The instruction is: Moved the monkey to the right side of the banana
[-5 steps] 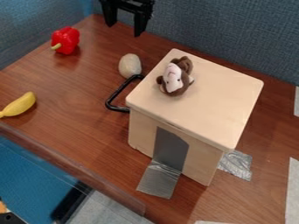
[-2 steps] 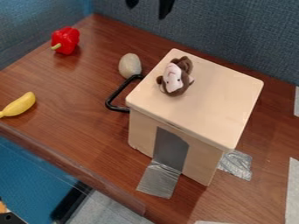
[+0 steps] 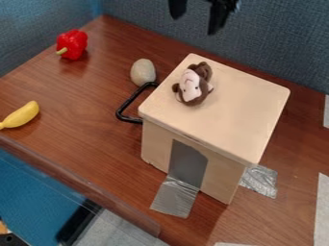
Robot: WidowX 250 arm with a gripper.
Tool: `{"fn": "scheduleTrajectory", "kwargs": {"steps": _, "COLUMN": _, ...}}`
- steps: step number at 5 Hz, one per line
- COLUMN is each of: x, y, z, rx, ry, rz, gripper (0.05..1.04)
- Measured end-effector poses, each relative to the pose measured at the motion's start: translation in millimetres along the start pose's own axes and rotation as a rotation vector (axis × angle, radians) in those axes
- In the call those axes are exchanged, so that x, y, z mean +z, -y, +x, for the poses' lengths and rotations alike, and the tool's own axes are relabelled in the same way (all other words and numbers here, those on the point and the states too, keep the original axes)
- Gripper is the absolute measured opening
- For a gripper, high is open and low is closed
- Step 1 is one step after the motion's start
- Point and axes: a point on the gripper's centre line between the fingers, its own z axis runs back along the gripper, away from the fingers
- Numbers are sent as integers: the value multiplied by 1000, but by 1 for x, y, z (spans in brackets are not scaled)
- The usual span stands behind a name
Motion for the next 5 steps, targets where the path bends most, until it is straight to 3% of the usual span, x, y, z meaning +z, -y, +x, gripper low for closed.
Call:
{"fn": "scheduleTrajectory", "kwargs": {"steps": 2, "x": -11, "y": 38, "z": -16, "rx": -109, "ry": -51, "rz": -30, "gripper": 1006}}
{"fn": "scheduleTrajectory", "kwargs": {"steps": 3, "x": -27, "y": 38, "z": -30, "rx": -123, "ry": -116, "rz": -5, "gripper": 1006}}
{"fn": "scheduleTrajectory", "kwargs": {"steps": 5, "x": -47, "y": 42, "z": -48, "rx": -170, "ry": -194, "rz": 31, "gripper": 970}}
